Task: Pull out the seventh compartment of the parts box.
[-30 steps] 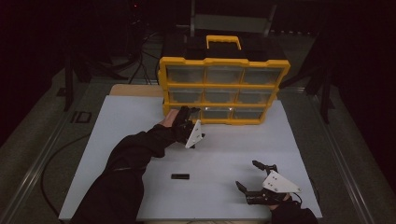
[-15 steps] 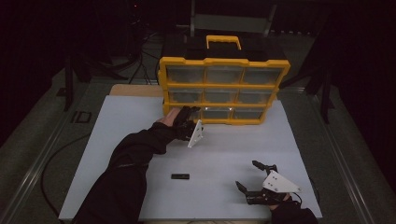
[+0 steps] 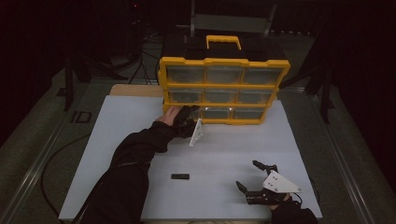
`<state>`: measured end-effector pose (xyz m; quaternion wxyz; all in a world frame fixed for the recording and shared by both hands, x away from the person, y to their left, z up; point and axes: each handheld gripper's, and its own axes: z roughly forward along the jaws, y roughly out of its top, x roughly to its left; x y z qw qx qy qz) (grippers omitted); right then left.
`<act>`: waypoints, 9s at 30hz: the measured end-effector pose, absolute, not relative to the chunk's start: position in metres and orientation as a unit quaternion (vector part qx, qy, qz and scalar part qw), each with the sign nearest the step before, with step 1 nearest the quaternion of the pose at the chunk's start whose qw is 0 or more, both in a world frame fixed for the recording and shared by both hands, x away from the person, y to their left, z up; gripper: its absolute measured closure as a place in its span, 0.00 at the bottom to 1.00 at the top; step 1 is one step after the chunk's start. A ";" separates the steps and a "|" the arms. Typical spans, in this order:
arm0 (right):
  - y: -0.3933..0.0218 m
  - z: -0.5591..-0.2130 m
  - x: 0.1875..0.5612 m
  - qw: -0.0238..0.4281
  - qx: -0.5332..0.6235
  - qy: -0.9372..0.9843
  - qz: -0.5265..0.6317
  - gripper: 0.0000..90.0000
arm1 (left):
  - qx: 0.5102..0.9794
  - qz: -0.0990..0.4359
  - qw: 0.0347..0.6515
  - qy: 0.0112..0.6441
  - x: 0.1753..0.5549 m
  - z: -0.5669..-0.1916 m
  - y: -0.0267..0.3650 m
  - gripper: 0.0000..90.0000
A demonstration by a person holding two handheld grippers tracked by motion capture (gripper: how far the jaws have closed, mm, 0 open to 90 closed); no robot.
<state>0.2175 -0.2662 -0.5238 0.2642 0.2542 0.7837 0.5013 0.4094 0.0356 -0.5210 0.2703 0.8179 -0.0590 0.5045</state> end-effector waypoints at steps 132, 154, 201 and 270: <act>-0.267 -0.525 0.219 0.263 0.260 0.783 0.500 0.10 | 0.844 0.504 0.173 -0.064 0.396 -0.503 0.018 0.83; -0.266 -0.525 0.219 0.263 0.260 0.783 0.500 0.10 | 0.848 0.497 0.169 -0.069 0.372 -0.500 0.016 0.83; -0.266 -0.524 0.218 0.263 0.258 0.784 0.500 0.10 | 0.854 0.485 0.178 -0.064 0.341 -0.497 0.014 0.83; -0.266 -0.525 0.219 0.264 0.259 0.786 0.496 0.10 | 0.842 0.171 0.481 0.174 0.343 -0.459 0.113 0.00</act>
